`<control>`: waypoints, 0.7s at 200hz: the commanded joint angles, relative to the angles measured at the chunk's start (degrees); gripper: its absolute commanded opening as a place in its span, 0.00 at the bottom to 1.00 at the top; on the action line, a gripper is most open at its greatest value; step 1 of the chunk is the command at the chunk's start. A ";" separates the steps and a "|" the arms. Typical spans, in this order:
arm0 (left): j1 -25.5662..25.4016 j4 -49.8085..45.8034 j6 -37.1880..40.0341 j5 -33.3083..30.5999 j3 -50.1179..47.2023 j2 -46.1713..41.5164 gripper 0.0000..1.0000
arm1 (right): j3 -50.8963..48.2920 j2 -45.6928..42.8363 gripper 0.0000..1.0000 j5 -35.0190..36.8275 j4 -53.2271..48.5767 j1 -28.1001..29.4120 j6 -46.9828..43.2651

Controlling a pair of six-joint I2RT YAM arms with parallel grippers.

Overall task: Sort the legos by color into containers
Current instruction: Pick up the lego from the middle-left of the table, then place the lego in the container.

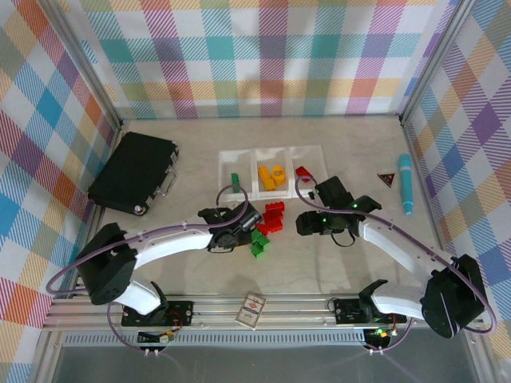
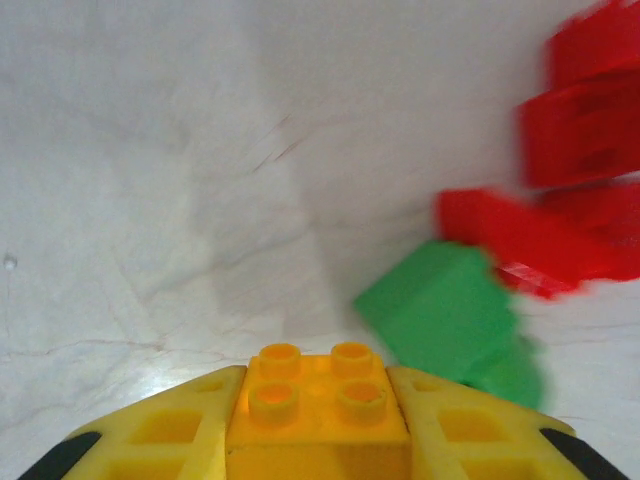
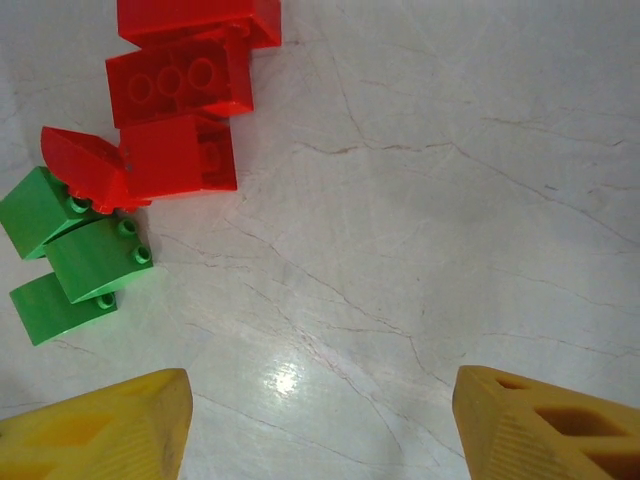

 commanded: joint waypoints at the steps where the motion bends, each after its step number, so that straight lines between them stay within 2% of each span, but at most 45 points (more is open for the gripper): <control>1: -0.46 -2.67 5.42 -4.64 7.85 -2.50 0.30 | 0.75 -2.57 0.68 3.06 -0.17 0.16 -0.25; 22: -0.03 -4.65 12.26 -7.32 17.62 1.85 0.29 | 0.26 -4.25 0.65 4.57 1.08 0.09 0.55; 54: 3.51 -1.42 20.81 -6.20 31.21 11.58 0.29 | -1.31 -4.44 0.65 4.54 2.30 0.11 1.23; 88: 8.56 1.30 24.98 -2.27 42.60 23.51 0.29 | -3.93 -5.14 0.64 3.54 2.74 0.07 2.26; 107: 9.84 2.25 27.53 -2.52 47.59 28.91 0.28 | -5.63 -6.70 0.64 3.15 3.02 0.07 3.06; 140: 11.65 4.54 29.08 -2.15 51.49 35.24 0.29 | -7.45 -8.69 0.64 2.41 2.90 0.07 3.72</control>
